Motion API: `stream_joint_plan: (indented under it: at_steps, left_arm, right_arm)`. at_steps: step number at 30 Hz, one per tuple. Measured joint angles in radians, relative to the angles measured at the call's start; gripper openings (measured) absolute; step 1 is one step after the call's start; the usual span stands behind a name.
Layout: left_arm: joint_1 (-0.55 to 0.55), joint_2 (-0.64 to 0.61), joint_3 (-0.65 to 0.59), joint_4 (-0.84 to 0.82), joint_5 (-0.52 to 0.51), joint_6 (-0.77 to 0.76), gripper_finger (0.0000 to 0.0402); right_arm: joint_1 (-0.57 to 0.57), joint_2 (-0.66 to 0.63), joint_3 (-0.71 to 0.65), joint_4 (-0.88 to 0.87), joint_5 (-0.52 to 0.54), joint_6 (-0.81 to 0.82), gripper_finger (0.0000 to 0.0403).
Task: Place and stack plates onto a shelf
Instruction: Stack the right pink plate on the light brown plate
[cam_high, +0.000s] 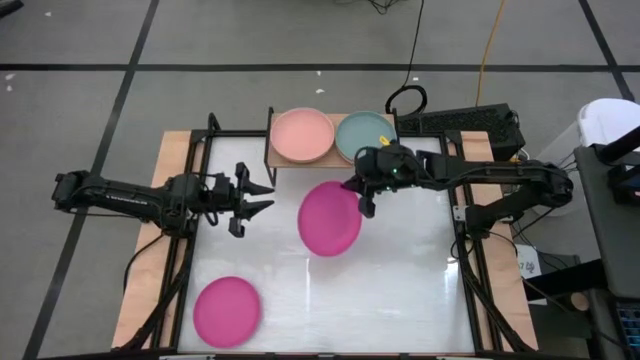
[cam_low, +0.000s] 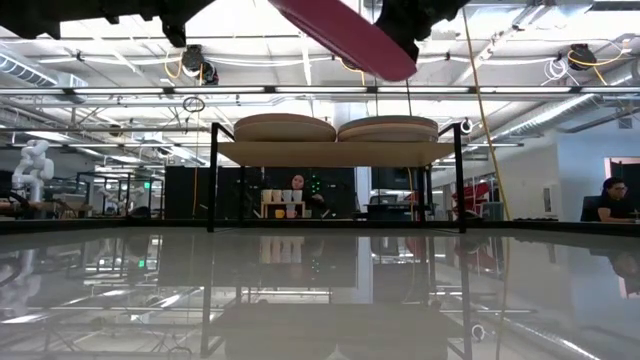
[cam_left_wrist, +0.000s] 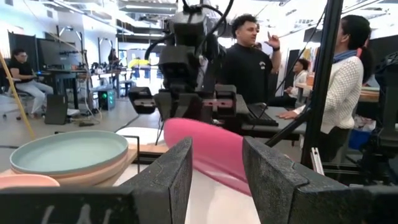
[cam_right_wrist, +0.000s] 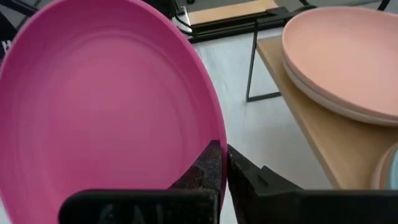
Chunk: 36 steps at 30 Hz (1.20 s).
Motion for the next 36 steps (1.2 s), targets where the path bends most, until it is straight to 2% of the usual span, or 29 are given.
stream_joint_plan:
  at_steps: [22,28,36]
  left_arm:
    - [0.0,0.0,0.0,-0.021,0.001,-0.041,0.0145]
    - [0.0,0.001,0.0,-0.022,0.067,-0.032,0.0145]
    - [0.0,0.001,0.0,-0.047,0.073,-0.032,0.0145]
  right_arm:
    - [0.0,-0.003,0.005,0.094,0.005,0.0,0.0]
    - [0.0,-0.003,0.004,0.119,0.005,0.0,0.0]
    - [0.0,-0.003,0.004,0.12,0.005,-0.003,0.0]
